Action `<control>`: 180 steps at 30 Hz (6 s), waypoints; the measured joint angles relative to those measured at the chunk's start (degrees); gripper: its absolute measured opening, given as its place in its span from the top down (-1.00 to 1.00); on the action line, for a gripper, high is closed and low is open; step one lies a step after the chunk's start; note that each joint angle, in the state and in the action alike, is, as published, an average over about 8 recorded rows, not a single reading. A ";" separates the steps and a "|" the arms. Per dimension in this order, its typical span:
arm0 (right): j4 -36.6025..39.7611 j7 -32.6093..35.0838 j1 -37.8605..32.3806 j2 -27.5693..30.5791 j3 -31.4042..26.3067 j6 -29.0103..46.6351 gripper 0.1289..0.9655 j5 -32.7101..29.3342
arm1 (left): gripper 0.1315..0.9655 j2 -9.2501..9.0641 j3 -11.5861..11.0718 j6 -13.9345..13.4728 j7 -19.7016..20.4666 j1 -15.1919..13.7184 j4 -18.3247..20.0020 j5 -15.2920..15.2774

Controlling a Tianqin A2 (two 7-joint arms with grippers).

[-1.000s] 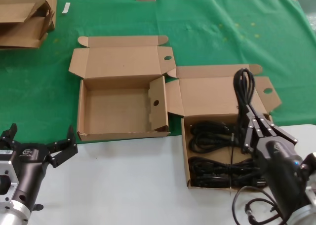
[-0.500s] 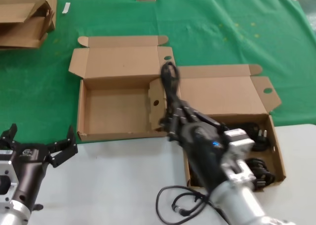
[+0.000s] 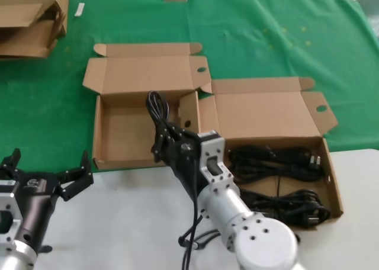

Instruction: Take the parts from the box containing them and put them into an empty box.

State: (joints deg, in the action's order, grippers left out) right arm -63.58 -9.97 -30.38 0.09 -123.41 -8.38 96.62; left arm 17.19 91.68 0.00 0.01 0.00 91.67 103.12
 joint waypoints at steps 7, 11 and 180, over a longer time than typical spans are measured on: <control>9.07 -18.04 -8.34 1.15 -12.33 -10.23 0.90 -8.21 | -1.00 0.00 0.00 0.00 0.00 0.00 0.00 0.00; 12.49 -28.22 -11.73 2.09 -19.65 -15.95 0.88 -11.52 | -1.00 0.00 0.00 0.00 0.00 0.00 0.00 0.00; -27.80 8.47 29.66 17.22 30.57 7.42 -1.00 5.59 | -1.00 0.00 0.00 0.00 -0.02 0.00 0.00 0.02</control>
State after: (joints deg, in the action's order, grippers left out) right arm -91.37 -1.50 -0.71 17.30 -92.85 -0.96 102.21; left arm 17.19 91.67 0.00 -0.01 0.00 91.67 103.13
